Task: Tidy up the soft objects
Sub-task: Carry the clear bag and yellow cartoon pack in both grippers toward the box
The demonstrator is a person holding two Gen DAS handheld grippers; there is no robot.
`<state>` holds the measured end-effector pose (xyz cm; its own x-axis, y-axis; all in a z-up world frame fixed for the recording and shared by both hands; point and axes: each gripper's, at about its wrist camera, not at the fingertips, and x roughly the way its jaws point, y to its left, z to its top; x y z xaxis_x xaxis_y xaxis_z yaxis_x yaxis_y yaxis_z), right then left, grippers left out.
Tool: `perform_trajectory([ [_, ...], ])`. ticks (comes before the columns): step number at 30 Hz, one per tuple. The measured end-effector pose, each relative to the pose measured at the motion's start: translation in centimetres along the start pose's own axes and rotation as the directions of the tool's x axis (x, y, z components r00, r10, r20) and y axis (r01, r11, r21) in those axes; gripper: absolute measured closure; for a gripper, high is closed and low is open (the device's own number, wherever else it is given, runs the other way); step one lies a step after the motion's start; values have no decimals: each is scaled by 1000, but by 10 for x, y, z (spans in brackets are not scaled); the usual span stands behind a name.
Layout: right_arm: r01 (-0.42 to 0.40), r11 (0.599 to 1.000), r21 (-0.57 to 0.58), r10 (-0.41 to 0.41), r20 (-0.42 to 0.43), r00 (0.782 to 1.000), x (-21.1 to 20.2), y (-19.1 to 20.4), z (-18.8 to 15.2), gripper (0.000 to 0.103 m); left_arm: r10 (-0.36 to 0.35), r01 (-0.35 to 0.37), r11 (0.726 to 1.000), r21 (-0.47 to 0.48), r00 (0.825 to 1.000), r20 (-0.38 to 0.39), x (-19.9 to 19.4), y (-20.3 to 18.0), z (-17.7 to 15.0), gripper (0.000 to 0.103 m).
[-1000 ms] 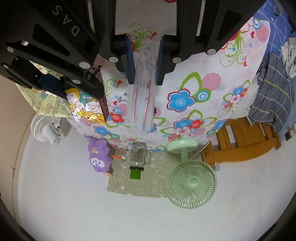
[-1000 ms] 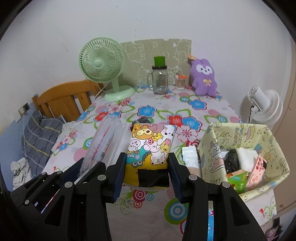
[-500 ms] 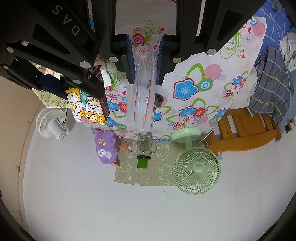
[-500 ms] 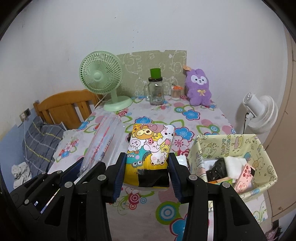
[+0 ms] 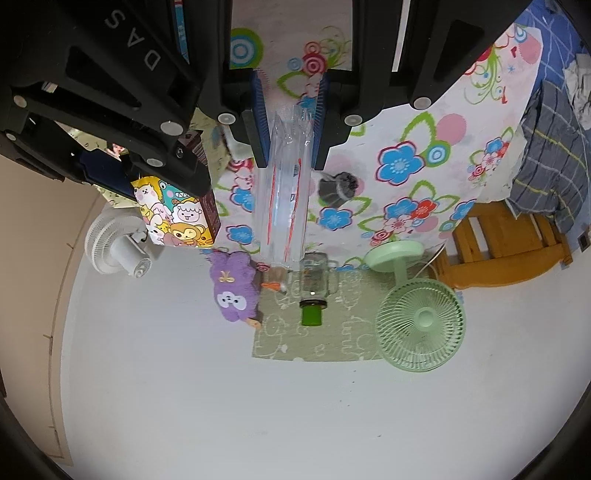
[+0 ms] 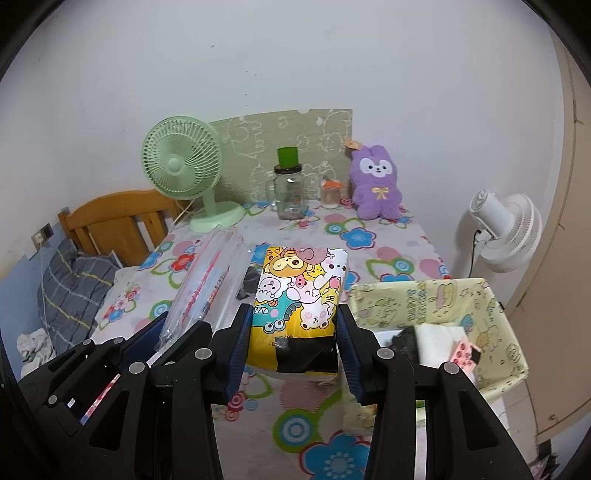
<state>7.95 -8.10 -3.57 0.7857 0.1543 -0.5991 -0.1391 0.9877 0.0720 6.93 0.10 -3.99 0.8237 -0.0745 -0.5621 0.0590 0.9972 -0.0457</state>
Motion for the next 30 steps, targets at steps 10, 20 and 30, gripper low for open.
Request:
perform_trajectory([
  [10, 36, 999, 23, -36, 14, 999, -5, -34, 2, 56, -39, 39, 999, 30, 999, 2, 9, -32, 7, 82],
  [20, 75, 996, 54, -77, 21, 997, -9, -70, 0, 56, -85, 85, 994, 65, 996, -1, 20, -68, 11, 82],
  [30, 117, 989, 91, -118, 13, 993, -6, -104, -5, 55, -124, 125, 987, 100, 992, -20, 34, -101, 9, 82],
])
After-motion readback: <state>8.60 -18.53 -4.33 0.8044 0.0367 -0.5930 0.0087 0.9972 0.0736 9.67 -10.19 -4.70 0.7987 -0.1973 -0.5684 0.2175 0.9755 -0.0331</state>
